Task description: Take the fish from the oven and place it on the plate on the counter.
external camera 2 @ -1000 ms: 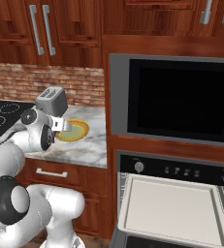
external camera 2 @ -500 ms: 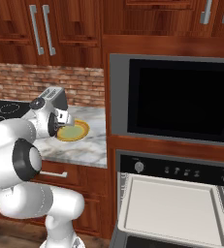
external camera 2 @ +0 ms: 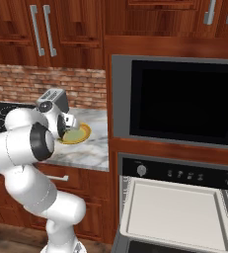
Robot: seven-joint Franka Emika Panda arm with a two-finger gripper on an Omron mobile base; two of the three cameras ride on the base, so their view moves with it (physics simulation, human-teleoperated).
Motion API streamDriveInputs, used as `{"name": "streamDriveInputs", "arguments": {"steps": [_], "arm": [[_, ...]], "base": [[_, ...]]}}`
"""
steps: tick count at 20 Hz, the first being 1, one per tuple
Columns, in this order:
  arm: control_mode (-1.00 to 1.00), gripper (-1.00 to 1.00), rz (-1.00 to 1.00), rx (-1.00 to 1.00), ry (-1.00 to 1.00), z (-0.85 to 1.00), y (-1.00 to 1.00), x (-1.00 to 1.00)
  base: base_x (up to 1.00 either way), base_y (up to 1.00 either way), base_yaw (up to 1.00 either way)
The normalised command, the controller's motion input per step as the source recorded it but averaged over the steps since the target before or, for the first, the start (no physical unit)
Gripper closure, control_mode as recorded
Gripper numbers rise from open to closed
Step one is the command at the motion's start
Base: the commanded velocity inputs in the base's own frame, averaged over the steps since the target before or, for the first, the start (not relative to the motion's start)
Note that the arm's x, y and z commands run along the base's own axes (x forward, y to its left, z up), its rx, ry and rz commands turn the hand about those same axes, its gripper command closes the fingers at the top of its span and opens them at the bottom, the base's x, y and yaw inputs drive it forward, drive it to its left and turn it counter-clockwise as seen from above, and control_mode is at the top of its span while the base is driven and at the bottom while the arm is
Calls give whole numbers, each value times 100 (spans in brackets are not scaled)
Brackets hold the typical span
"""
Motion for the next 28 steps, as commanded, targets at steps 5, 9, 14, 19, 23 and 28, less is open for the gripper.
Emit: {"name": "streamDriveInputs", "arguments": {"steps": [5,9,14,19,23,28], "arm": [[-100,100,0,0,1,-47,0,39],[-100,100,0,1,2,-31,0,36],[-100,100,0,1,5,-31,3,35],[-100,100,0,0,3,-23,12,41],[-100,100,0,0,0,-2,17,40],[-100,100,-5,0,0,0,21,14]], "base": [[0,0,0],[0,0,0],[0,0,0],[0,0,0],[0,0,0],[0,0,0]]}}
